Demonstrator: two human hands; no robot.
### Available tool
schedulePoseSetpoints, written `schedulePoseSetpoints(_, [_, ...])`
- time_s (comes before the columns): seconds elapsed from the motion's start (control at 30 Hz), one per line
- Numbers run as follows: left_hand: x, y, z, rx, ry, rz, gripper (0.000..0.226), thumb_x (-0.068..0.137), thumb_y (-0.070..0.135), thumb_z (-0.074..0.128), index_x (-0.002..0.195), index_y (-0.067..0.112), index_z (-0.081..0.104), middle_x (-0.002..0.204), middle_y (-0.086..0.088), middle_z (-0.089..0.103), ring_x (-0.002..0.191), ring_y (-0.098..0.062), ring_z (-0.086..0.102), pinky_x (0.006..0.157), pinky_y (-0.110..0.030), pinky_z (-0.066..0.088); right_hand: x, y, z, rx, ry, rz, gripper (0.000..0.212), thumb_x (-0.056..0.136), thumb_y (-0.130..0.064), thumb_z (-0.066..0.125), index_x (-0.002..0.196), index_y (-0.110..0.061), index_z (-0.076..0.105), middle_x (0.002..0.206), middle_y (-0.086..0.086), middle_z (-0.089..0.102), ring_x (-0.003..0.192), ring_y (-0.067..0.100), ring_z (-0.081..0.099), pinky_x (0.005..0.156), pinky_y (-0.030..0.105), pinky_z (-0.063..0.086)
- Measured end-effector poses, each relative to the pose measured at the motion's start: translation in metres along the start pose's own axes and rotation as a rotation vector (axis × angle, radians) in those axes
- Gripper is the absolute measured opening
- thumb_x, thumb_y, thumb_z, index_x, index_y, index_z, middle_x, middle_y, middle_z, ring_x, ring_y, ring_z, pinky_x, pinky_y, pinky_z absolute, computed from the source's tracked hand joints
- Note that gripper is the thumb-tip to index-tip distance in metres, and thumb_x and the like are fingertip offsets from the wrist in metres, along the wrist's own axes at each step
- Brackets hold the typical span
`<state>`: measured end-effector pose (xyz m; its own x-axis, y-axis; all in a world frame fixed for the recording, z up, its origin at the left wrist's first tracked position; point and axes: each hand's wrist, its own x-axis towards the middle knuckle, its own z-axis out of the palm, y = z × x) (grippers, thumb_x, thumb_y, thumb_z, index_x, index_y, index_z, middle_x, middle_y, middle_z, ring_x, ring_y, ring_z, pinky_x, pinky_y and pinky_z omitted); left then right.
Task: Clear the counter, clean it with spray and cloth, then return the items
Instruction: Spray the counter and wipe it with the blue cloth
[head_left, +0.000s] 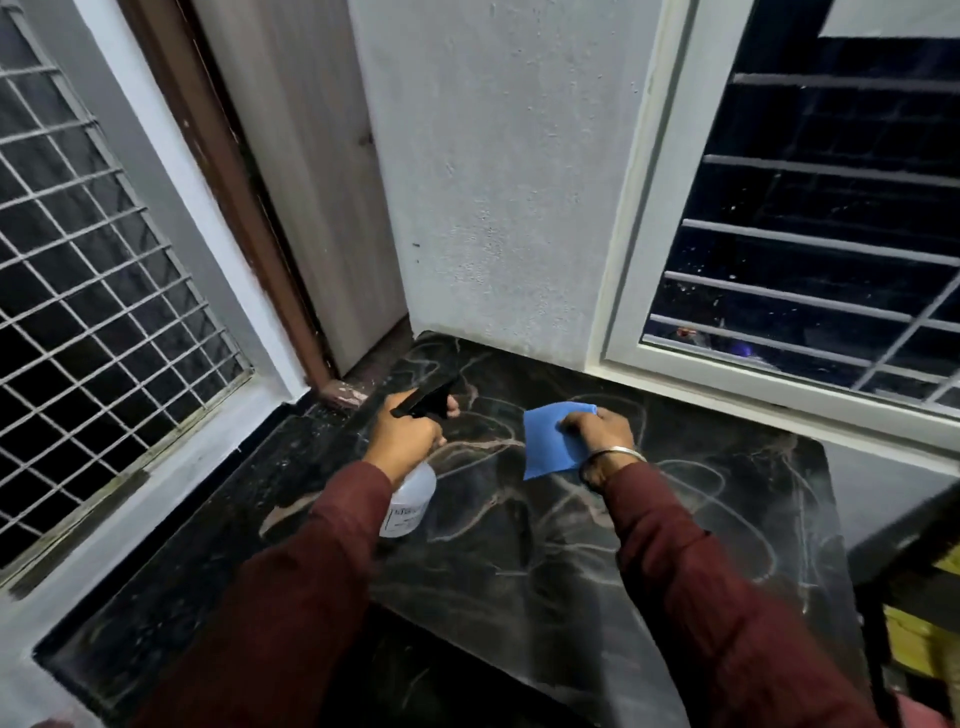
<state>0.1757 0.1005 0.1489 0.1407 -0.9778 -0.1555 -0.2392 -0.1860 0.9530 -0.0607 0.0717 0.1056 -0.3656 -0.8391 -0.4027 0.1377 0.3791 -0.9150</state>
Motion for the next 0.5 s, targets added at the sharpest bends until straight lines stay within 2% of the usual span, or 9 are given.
schedulePoseSetpoints(0.1, [0.019, -0.012, -0.030, 0.088, -0.029, -0.039, 0.045, 0.069, -0.019, 0.050, 0.078, 0.016, 0.077, 0.084, 0.001, 0.078, 0.080, -0.022, 0.070, 0.061, -0.025, 0.049, -0.002, 0.007, 0.032, -0.016, 0.043, 0.023, 0.017, 0.066, 0.002, 0.072, 0.081, -0.002, 0.066, 0.075, 0.011, 0.059, 0.068, 0.023, 0.053, 0.062, 0.033, 0.045])
schedulePoseSetpoints(0.17, [0.028, -0.022, -0.043, 0.143, -0.028, -0.064, 0.038, 0.075, -0.014, 0.053, 0.076, 0.016, 0.077, 0.078, 0.002, 0.076, 0.070, -0.019, 0.066, 0.056, -0.021, 0.046, -0.001, 0.012, 0.046, -0.044, 0.075, 0.051, 0.021, 0.069, -0.003, 0.071, 0.089, -0.003, 0.066, 0.084, 0.014, 0.062, 0.072, 0.024, 0.057, 0.067, 0.032, 0.047])
schedulePoseSetpoints(0.27, [0.051, -0.038, -0.057, 0.220, -0.041, -0.103, 0.021, 0.083, 0.011, 0.065, 0.073, 0.023, 0.079, 0.076, 0.002, 0.077, 0.072, -0.020, 0.069, 0.065, -0.029, 0.055, 0.015, 0.022, 0.061, -0.230, 0.142, 0.072, 0.039, 0.075, -0.014, 0.065, 0.111, -0.002, 0.066, 0.111, 0.017, 0.065, 0.104, 0.032, 0.061, 0.090, 0.037, 0.048])
schedulePoseSetpoints(0.33, [0.064, -0.044, -0.061, 0.421, -0.055, -0.116, 0.013, 0.081, 0.028, 0.069, 0.086, 0.022, 0.080, 0.088, -0.005, 0.077, 0.085, -0.028, 0.070, 0.078, -0.038, 0.058, 0.028, 0.024, 0.069, -0.291, 0.158, 0.069, 0.039, 0.081, -0.013, 0.056, 0.117, 0.000, 0.063, 0.117, 0.018, 0.064, 0.104, 0.028, 0.060, 0.091, 0.034, 0.045])
schedulePoseSetpoints(0.4, [0.072, -0.046, -0.060, 0.667, -0.050, -0.087, 0.026, 0.084, 0.033, 0.066, 0.104, 0.021, 0.077, 0.104, -0.012, 0.075, 0.098, -0.036, 0.067, 0.085, -0.039, 0.054, 0.040, 0.026, 0.074, -0.290, 0.165, 0.079, 0.045, 0.078, -0.017, 0.052, 0.119, 0.002, 0.061, 0.113, 0.017, 0.064, 0.101, 0.025, 0.058, 0.085, 0.032, 0.043])
schedulePoseSetpoints(0.5, [0.100, -0.049, -0.061, 0.715, -0.074, -0.093, 0.027, 0.090, 0.027, 0.059, 0.111, 0.021, 0.074, 0.114, -0.016, 0.072, 0.105, -0.039, 0.064, 0.087, -0.038, 0.051, 0.065, 0.025, 0.090, -0.304, 0.205, 0.092, 0.039, 0.088, -0.013, 0.052, 0.123, 0.003, 0.057, 0.125, 0.020, 0.059, 0.116, 0.035, 0.055, 0.093, 0.034, 0.042])
